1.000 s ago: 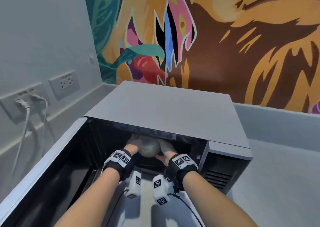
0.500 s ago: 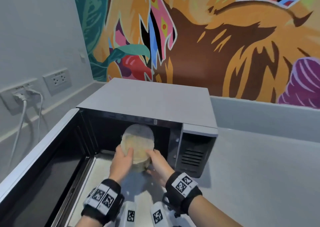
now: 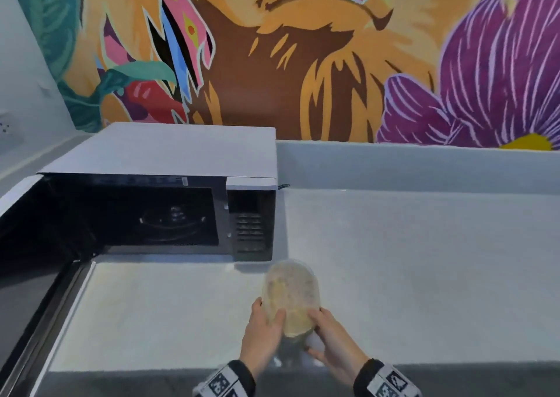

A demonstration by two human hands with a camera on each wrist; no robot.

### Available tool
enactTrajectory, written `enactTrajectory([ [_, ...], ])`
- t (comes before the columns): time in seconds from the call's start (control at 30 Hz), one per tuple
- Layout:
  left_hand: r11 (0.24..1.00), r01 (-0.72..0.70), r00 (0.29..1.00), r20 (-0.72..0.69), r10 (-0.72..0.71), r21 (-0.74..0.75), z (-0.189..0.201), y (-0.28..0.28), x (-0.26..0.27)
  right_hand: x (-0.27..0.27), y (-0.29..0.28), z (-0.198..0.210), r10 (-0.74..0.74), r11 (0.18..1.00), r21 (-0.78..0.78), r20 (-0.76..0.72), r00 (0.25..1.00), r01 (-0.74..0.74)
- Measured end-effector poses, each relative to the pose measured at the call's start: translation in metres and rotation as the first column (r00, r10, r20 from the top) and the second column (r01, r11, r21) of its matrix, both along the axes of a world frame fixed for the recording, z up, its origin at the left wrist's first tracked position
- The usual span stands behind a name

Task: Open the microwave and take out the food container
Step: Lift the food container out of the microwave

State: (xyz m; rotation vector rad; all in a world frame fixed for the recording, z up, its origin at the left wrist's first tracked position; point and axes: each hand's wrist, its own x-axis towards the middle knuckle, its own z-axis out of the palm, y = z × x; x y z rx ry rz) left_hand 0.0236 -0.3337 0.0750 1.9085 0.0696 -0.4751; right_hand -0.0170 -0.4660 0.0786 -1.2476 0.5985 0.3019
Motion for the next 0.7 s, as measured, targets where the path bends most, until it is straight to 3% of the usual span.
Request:
enactTrajectory([
  [0.13,0.992,0.109,0.993,-0.03,-0.111,-0.063,-0.001,-0.056,0.002,-0.007,-0.057,-0.001,-0.132,0.991,-0.01,-0.003,0.991,0.132],
  [0.27,0.987,0.135,0.99,-0.018,-0.137,-0.09,-0.009,-0.084,0.009,-0.001,-0.091,-0.009,-0.16,0.987,0.002,0.006,0.987,0.16],
  [0.57,0.987,0.07,0.997,-0.005,-0.071,-0.145,-0.017,-0.096,0.0,0.008,-0.114,-0.023,-0.159,0.987,0.034,-0.014,0.987,0.159],
  [0.7,0.99,0.111,0.994,0.004,-0.111,-0.09,-0.012,-0.092,-0.003,0.008,-0.109,-0.021,-0.135,0.991,-0.016,-0.024,0.991,0.135],
])
